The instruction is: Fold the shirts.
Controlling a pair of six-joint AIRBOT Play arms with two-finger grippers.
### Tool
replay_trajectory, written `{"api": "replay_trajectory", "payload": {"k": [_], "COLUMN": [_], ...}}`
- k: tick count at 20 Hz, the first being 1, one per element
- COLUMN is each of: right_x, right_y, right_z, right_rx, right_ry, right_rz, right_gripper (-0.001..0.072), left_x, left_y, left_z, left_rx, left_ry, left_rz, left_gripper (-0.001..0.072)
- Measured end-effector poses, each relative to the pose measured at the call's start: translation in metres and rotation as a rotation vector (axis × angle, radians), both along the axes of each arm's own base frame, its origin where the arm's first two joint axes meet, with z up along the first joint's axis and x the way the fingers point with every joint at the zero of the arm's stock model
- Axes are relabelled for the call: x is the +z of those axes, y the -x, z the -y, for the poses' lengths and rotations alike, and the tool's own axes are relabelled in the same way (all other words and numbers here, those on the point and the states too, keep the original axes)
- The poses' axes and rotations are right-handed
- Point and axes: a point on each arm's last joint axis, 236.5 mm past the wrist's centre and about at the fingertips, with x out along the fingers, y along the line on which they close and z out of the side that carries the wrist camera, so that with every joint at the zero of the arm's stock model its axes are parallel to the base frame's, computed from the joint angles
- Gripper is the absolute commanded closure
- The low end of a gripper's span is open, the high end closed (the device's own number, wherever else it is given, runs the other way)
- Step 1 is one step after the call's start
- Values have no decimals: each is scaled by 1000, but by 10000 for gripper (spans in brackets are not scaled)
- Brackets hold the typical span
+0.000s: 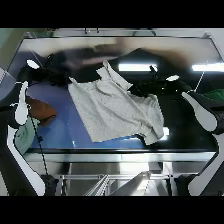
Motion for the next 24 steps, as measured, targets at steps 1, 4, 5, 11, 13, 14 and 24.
{"api": "replay_trajectory", "payload": {"k": [1,4,5,11,13,14,24], "right_x": [1,4,3,35,82,111,462], "right_y": [0,1,2,12,7,4,106], "right_z": [-2,-8,-9,-22,-16,-7,129], "right_rx": [0,7,10,77,87,84,-130], "right_ry": [-10,-29,-31,-139,-215,-246,-75], "right_rz": [0,2,0,34,118,174,1007], "right_gripper": [435,497,574,703,703,703,703], "left_x": [0,0,0,16,58,82,436], "left_y": [0,0,0,14,14,17,168], "left_z": [0,0,0,-5,-10,-13,-4], "left_rx": [1,-1,-1,-33,-34,-39,-95], "left_ry": [3,2,2,-10,-3,-1,-101], "left_rz": [-2,-2,-2,-29,19,41,611], "left_gripper": [690,690,691,694,693,694,692]}}
